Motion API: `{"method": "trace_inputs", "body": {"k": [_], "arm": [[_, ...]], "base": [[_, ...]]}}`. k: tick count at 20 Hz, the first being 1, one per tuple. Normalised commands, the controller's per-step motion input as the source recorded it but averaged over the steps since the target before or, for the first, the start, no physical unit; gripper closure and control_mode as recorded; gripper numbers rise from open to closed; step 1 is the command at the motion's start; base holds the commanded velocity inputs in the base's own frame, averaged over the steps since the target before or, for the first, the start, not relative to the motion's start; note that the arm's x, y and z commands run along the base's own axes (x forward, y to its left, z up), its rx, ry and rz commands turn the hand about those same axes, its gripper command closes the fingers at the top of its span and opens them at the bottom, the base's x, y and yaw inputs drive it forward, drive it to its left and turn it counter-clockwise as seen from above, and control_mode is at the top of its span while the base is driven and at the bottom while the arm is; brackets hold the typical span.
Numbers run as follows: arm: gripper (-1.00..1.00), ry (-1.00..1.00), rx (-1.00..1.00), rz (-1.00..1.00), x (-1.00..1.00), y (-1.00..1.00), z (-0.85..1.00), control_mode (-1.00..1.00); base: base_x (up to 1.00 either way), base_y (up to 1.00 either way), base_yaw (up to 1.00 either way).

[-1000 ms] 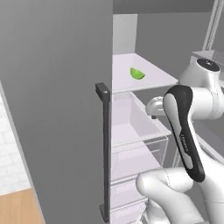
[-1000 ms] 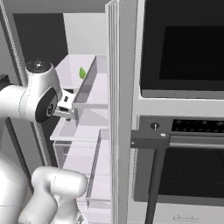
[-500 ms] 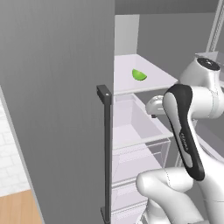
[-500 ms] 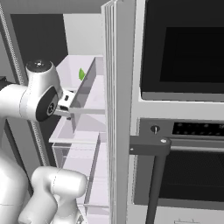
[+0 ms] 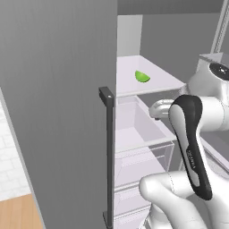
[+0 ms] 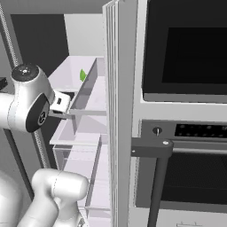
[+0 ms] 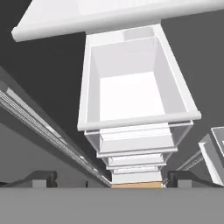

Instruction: Grab a lemon wedge from the fridge and one ice cube from the ice bowl, and put them in the glass of lemonade.

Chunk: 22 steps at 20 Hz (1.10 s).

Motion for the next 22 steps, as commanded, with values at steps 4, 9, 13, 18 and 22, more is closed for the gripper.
{"method": "trace_inputs", "body": {"k": [4,9,13,18,22], "arm": [[-1.00,-0.27,0.00,0.00,-0.12,0.02,0.69,-1.00],[-1.00,-0.18,0.00,0.00,-0.03,-0.11,0.98,-1.00],[-1.00,-0.07,0.00,0.00,0.01,-0.14,0.98,-1.00],[-1.00,0.00,-0.02,0.00,0.44,0.00,0.05,-1.00],[-1.00,0.02,0.00,0.00,0.70,-0.16,-0.35,-1.00]], "base": [[0.00,0.00,0.00],[0.00,0.00,0.00],[0.00,0.00,0.00],[0.00,0.00,0.00],[0.00,0.00,0.00]]}}
